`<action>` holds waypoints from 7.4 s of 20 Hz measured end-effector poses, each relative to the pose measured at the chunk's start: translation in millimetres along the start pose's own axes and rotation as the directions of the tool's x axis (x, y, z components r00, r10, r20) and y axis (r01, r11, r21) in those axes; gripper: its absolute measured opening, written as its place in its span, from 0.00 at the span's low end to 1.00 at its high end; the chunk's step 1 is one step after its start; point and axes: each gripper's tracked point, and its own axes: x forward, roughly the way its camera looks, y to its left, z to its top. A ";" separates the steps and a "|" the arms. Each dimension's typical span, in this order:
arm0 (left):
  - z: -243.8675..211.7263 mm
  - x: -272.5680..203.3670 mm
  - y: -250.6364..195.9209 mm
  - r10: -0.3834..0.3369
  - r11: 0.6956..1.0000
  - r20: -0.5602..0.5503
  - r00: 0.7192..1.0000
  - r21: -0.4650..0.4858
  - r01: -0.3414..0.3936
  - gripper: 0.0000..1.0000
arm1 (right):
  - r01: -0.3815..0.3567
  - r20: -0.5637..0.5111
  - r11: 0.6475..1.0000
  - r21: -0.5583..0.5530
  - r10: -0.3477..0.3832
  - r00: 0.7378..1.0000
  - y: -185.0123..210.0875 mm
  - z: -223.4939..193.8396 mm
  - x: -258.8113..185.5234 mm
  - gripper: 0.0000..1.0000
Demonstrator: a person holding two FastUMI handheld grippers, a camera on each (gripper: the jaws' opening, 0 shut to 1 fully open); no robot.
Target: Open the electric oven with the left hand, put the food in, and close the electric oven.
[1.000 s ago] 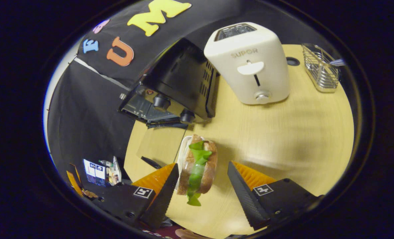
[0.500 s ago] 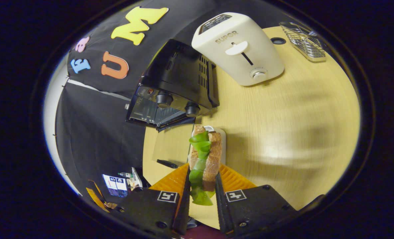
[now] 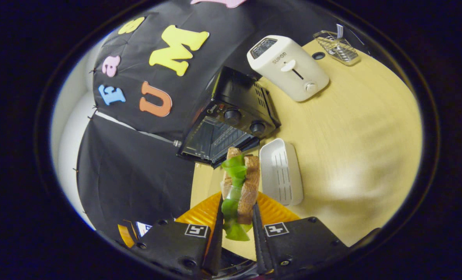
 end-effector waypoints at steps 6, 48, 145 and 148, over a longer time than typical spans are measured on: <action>-2.3 -12.5 21.9 0.019 1.000 -0.007 1.000 -0.023 -0.019 0.95 | -0.129 0.246 0.990 0.061 0.111 0.963 49.7 -32.2 45.2 0.39; -61.1 -14.5 79.1 0.085 0.993 -0.137 0.987 -0.075 -0.096 0.95 | 0.390 0.699 0.917 -0.080 -0.228 0.678 63.2 95.7 279.5 0.59; -215.8 147.7 -75.3 -0.055 0.998 -0.590 0.806 -0.056 0.028 0.93 | 0.723 0.894 0.596 -0.350 -0.018 0.447 48.1 75.0 -295.4 0.81; -196.0 166.5 -66.8 -0.047 0.999 -0.543 0.838 -0.041 0.029 0.93 | 0.718 0.887 0.601 -0.352 -0.030 0.460 46.9 67.0 -290.6 0.89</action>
